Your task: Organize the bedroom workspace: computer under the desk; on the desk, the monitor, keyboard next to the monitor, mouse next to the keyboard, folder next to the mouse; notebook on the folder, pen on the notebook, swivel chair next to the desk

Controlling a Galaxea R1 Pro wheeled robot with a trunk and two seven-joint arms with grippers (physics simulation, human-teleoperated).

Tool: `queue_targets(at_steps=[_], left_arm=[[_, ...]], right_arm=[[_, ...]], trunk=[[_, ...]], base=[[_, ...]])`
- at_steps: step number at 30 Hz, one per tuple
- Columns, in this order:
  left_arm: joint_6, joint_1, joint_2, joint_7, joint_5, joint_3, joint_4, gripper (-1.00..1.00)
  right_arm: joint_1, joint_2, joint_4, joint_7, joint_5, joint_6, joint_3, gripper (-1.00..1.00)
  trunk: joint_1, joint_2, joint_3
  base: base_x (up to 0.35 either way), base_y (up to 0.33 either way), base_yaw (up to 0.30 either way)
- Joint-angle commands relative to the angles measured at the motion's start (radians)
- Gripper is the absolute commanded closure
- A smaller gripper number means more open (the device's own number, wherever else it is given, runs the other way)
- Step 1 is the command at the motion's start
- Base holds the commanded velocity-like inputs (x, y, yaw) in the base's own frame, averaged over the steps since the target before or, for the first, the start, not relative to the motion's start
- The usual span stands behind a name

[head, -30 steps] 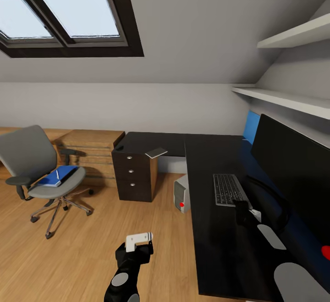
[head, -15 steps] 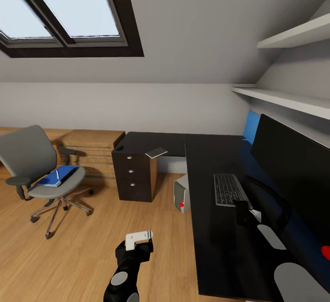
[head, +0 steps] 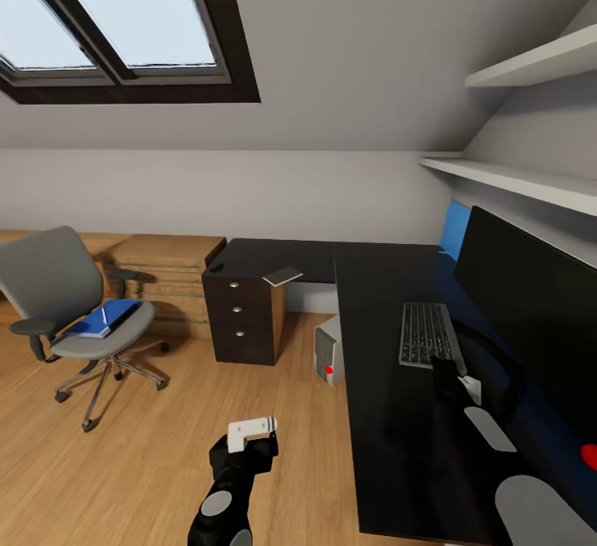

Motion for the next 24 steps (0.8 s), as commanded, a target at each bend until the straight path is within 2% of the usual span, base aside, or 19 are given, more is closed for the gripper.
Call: queue_targets(at_steps=[1,9,17,24], left_arm=[[0.004,-0.001,0.0,0.007,0.006,-0.002,-0.001,-1.0],[0.004,-0.001,-0.001,0.007,0.006,-0.002,-0.001,-1.0],[0.004,-0.001,-0.001,0.007,0.006,-0.004,-0.001,-1.0],[0.005,-0.001,-0.001,0.006,0.007,-0.008,-0.001,-1.0]], right_arm=[[-0.001,0.0,0.001,0.008,-0.011,0.008,-0.003,1.0],[-0.001,0.0,0.001,0.008,0.02,0.031,-0.002,1.0],[-0.001,-0.001,0.001,0.009,0.031,0.113,-0.002,1.0],[-0.001,-0.001,0.001,0.01,0.034,0.127,-0.002,1.0]], trunk=[[0.0,-0.001,-0.001],[0.0,-0.001,-0.001],[0.0,-0.001,-0.001],[0.004,-0.008,-0.004]], base=[[0.0,0.0,0.0],[0.0,0.0,0.0],[0.0,0.0,0.0],[0.0,0.0,0.0]])
